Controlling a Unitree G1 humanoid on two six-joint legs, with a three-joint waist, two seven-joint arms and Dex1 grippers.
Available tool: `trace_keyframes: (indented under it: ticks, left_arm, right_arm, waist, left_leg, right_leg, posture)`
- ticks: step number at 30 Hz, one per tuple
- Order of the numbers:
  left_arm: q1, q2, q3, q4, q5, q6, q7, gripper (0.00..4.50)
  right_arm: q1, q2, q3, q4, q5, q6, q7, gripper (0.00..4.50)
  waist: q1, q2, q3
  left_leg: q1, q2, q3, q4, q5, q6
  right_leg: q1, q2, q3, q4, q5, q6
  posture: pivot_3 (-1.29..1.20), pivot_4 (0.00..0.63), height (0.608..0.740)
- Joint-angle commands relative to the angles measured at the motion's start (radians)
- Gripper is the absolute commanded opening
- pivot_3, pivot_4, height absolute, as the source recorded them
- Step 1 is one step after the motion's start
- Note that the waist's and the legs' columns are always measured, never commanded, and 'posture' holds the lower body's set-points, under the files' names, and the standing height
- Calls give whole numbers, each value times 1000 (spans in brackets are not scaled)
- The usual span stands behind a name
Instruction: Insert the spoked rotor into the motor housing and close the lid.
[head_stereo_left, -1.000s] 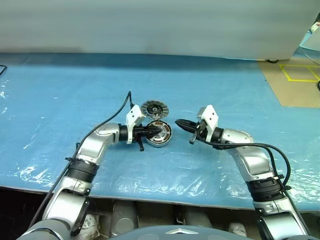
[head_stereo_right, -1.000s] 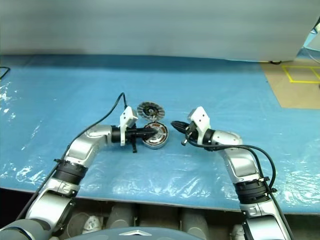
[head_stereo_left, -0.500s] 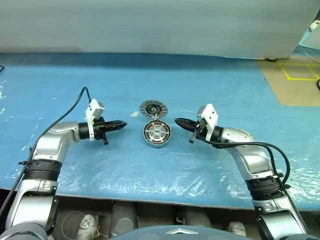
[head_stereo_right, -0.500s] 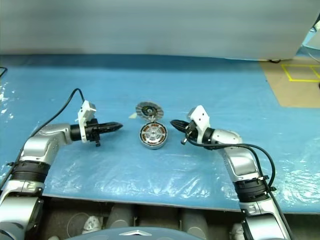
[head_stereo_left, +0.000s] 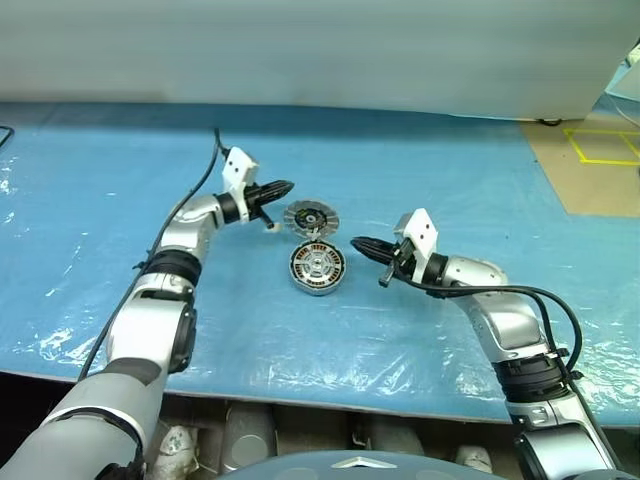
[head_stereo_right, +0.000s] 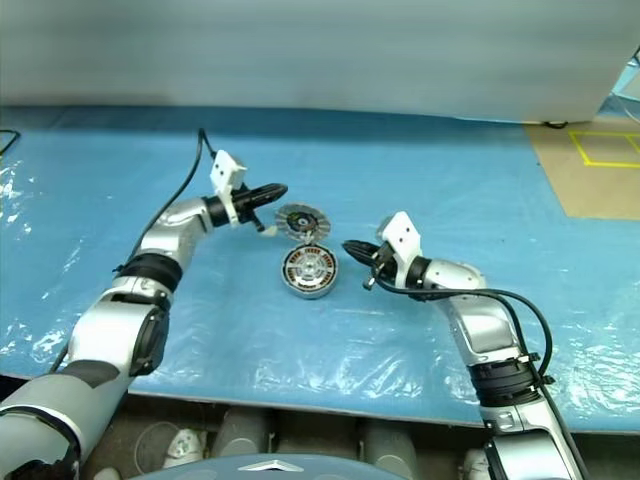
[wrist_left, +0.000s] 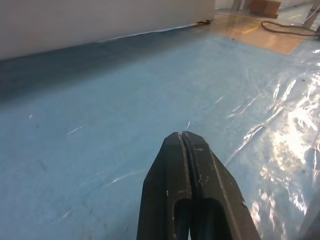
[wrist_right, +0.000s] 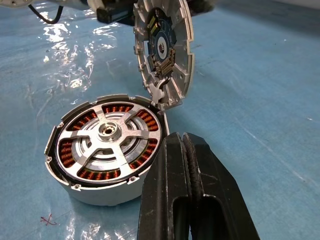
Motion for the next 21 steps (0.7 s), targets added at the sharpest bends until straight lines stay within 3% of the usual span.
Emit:
trace_keyframes:
  ticks: [1, 9, 21]
  left_arm:
    - [-73, -18, 21, 36, 1, -32, -42, 47]
    - [-113, -38, 13, 65, 1, 71, -246, 47]
    - [-60, -80, 3, -2, -2, 167, -371, 47]
  right_arm:
    - [19, -9, -16, -90, 57, 34, 22, 0]
    - [105, -82, -53, -224, 143, 112, 63, 0]
    - [245, -160, -33, -336, 141, 124, 61, 0]
  waist:
    - [2, 0, 0]
    - [4, -1, 0]
    - [9, -1, 1]
  left_leg:
    - [0, 0, 0, 0, 0, 0]
    - [0, 0, 0, 0, 0, 0]
    - [0, 0, 0, -1, 0, 0]
  right_leg:
    - [0, 0, 0, 0, 0, 0]
    - [0, 0, 0, -1, 0, 1]
    - [1, -1, 0, -3, 1, 1]
  posture:
    - [0, 150, 740]
    - [0, 150, 740]
    - [0, 150, 740]
